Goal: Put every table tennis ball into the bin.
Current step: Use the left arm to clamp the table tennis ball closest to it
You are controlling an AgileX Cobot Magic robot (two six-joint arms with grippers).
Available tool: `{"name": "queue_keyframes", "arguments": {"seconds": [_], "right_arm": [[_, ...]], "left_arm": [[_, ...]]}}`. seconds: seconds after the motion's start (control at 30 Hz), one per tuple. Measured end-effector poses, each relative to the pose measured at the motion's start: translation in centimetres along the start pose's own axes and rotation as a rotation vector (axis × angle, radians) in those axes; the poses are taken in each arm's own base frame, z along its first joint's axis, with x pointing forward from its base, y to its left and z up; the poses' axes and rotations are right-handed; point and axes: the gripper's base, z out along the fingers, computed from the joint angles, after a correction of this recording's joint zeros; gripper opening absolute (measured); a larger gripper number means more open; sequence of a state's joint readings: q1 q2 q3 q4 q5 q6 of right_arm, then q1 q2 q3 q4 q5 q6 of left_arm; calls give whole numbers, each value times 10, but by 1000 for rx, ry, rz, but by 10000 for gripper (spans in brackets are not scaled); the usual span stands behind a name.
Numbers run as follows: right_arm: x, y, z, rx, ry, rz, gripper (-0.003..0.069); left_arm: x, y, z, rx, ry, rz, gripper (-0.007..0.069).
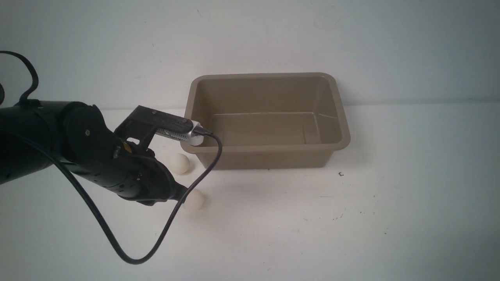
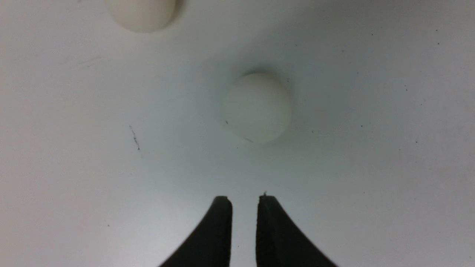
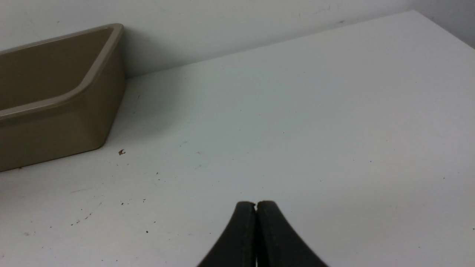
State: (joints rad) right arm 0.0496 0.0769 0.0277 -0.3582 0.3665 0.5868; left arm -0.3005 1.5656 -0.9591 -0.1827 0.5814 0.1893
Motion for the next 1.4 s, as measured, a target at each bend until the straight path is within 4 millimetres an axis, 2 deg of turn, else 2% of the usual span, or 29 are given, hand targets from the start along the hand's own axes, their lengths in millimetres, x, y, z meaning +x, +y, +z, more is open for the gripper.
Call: {"name": "queue_keyframes", "arguments": {"seconds": [0.1, 0.37, 0.43, 0.53, 0.77, 1.0, 1.4], "right_arm": [[0, 0, 0, 0, 0, 0, -15], [0, 0, 0, 0, 0, 0, -15], [0, 0, 0, 0, 0, 0, -15], [0, 0, 0, 0, 0, 0, -15], [0, 0, 0, 0, 0, 0, -15], [0, 0, 0, 0, 0, 0, -15], [0, 0, 0, 0, -1, 0, -15]], "left_arm": [[0, -1, 0, 1, -5, 12, 173], [-4, -10, 4, 23, -21, 49, 515], [-8, -12, 7, 26, -20, 53, 552], [-17, -13, 13, 31, -13, 57, 573], [-43, -14, 36, 45, 47, 71, 560], [-40, -12, 60, 49, 151, 80, 552], [-38, -7, 77, 13, 164, 100, 552]]}}
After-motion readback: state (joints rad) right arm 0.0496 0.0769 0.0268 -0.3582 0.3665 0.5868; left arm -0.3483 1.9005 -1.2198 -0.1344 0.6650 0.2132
